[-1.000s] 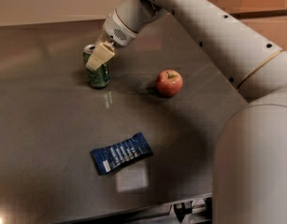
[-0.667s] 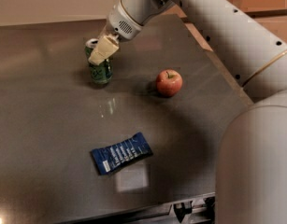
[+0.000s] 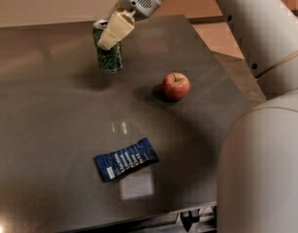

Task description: Pick green can

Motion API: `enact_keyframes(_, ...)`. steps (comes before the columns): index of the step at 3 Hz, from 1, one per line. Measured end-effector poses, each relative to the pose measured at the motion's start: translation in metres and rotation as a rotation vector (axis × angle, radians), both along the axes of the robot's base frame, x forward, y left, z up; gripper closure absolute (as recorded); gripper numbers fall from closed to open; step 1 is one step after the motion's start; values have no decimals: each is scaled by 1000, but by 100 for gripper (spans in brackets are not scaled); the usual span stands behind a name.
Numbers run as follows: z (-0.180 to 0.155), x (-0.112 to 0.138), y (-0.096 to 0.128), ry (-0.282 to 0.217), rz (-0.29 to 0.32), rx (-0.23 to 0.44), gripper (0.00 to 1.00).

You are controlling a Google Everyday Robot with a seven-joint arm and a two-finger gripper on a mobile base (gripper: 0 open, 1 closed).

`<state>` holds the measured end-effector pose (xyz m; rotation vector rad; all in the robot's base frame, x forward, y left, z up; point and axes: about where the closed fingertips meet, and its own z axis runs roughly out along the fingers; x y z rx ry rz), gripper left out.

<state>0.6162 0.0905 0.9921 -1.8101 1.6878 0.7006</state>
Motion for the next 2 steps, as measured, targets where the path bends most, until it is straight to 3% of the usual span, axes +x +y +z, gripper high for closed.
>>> enact_keyframes(1,21,-6,-3,-2,39,15,100)
enact_keyframes(2,23,-4,0,-9,36,25,100)
